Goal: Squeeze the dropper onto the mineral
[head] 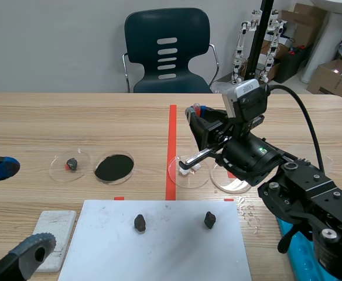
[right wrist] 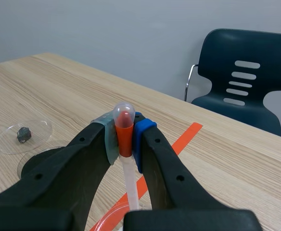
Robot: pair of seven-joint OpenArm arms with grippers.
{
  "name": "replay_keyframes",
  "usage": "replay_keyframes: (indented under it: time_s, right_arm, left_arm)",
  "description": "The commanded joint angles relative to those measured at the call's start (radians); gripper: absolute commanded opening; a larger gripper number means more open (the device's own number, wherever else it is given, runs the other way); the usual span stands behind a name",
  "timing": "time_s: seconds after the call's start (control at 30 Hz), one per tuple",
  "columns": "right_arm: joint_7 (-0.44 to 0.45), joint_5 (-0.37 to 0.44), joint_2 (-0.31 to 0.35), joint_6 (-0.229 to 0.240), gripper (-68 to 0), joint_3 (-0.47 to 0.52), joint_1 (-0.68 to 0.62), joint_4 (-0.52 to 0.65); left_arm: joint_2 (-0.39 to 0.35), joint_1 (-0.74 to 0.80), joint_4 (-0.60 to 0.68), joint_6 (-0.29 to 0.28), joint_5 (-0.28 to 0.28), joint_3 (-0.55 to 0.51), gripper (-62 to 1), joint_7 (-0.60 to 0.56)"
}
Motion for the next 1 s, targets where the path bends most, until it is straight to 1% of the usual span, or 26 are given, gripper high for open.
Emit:
replay_keyframes:
  time_s: [0.0,0.77,0.83,0.9,0.97]
  right_arm:
    - [0.014,0.007,-0.001,0.000,-66.4,0.001,0.023,0.008]
    - [0.015,0.008,0.002,0.000,-66.4,0.001,0.021,0.013]
    - [0.013,0.011,0.006,0.000,-66.4,0.002,0.013,0.029]
    - [0.006,0.020,0.016,0.000,-66.4,0.006,-0.003,0.069]
    - [-0.009,0.026,0.031,-0.001,-66.4,0.012,-0.029,0.137]
  left_arm:
    - [0.005,-0.001,0.008,-0.001,-0.010,-0.003,1.4,-0.014]
    - [0.005,-0.001,0.008,-0.001,-0.010,-0.003,1.4,-0.014]
    - [0.005,-0.001,0.008,-0.001,-0.010,-0.003,1.4,-0.014]
    - [0.005,-0.001,0.008,-0.001,-0.010,-0.003,1.4,-0.014]
    - [0.005,-0.001,0.008,-0.001,-0.010,-0.003,1.4,-0.014]
